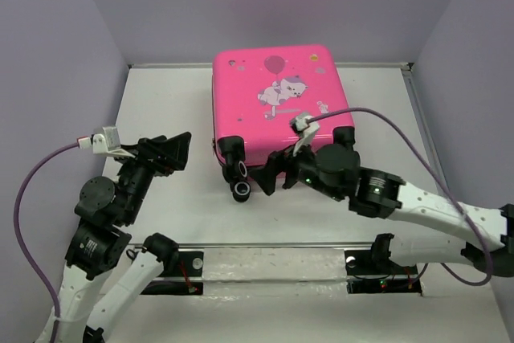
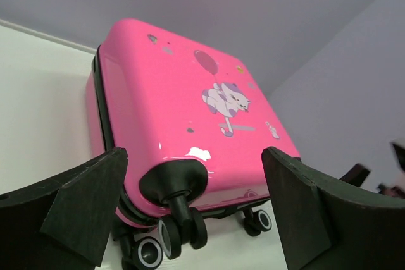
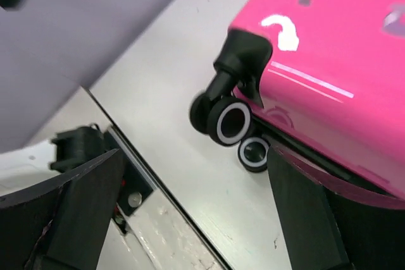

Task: Pack the luggage

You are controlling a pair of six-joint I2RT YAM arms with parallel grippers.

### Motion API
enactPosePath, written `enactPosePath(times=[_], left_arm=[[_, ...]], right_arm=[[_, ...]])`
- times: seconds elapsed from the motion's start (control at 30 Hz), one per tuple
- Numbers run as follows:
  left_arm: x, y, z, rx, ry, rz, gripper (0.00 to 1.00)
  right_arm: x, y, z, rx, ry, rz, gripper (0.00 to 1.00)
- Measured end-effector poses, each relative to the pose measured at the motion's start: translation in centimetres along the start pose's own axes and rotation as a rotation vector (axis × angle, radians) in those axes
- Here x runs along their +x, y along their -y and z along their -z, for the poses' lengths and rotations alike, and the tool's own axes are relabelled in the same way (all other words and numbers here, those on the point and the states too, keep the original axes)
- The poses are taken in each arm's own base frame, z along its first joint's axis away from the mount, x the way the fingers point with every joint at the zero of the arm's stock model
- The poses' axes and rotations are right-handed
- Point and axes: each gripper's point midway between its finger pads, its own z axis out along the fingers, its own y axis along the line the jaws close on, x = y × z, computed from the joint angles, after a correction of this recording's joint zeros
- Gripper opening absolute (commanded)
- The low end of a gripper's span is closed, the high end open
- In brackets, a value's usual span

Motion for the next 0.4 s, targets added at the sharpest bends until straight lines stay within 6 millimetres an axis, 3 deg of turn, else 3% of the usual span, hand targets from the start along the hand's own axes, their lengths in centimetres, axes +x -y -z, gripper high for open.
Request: enactPosePath(times=[0.13,0.2,0.33,0.4], left_arm=[[-1.2,1.7,0.5,0.063,0.001,-0.02,0.99],[-2.3,2.5,0.9,0.087,0.022,-0.035,0.99],[-3.8,3.4,1.3,0.123,0.065,-0.061,0.99],[-3.6,3.4,1.2,0.126,0.061,-0.068,0.99]], right_arm=[[-7.0,-0.1,7.0,-0.046,0.207,-0.039,1.0],[-9.5,0.7,10.5,-0.045,0.306,-0.062,1.0],[-12.4,3.2,16.1,-0.008,0.474,-0.122,1.0],[-12.5,4.2,16.9,0.027,0.504,-0.139,1.0]])
